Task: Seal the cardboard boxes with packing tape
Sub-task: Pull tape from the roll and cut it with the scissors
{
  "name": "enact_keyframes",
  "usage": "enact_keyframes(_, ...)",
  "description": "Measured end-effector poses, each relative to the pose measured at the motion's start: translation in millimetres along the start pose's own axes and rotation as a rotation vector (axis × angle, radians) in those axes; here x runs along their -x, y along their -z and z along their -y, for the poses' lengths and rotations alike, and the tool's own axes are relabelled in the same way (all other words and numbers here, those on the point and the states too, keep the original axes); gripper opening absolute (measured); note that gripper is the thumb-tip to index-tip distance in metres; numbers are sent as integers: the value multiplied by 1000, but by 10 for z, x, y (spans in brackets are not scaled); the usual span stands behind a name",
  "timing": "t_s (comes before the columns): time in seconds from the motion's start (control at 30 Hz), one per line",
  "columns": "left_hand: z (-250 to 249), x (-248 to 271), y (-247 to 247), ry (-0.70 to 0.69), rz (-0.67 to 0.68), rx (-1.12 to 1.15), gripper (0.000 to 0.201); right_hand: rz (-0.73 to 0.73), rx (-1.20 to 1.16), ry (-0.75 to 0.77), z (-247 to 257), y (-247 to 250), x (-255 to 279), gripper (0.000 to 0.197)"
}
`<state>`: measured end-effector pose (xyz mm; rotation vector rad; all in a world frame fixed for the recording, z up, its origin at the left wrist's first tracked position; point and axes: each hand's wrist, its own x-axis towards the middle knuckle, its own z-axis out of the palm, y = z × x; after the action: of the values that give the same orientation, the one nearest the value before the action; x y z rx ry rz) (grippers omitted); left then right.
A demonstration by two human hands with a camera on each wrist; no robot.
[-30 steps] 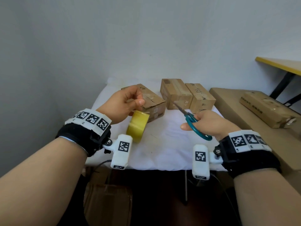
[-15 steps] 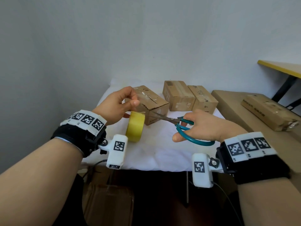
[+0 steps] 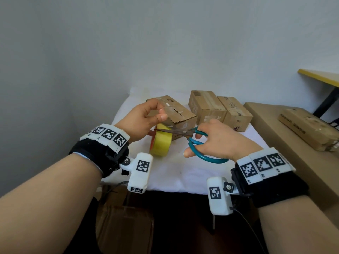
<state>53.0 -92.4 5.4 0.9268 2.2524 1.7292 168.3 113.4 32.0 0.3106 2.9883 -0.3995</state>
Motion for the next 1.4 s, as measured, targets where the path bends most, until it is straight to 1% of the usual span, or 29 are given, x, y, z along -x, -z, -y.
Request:
enact_keyframes(0.17,28,3,12,7,-3,33,18,-23,-16,32,72,-43,-27,78)
enact_keyframes(0.3,44,2,30,-10,4,43,22,-38,-26,82,120,-47,-20,58)
enact_keyframes(0.37,52,0,34,-19,4,27,27,-46,-10,107,152,-41,-4,56)
enact_keyframes(0.47,60,-5,39,-28,3,15,31,-61,-14,109,180,-30,11,59)
enact_keyframes(0.6,60,-12,45,-59,11,-1,32,-45,-48,80,167,-33,5,64)
enact_keyframes(0.77,49,-3,30,-40,16,5,30,-45,-54,57,164,-39,-6,69)
enact_keyframes(0.93,52,-1,25,-60,5,-11,24,-96,120,27,187,3,-4,76)
enact_keyframes(1.13,75,-23,22,-37,-10,-15,18,-112,159,25,237,36,39,70)
enact_keyframes(1.2,82,-31,24,-47,-22,-20,17,-69,173,16,215,14,37,72)
enact_keyframes(1.3,99,-48,25,-41,-34,-15,17,51,62,-2,171,-42,31,91)
enact_keyframes(1.4,111,-58,27,-50,-40,24,16,62,12,-20,103,-55,11,99)
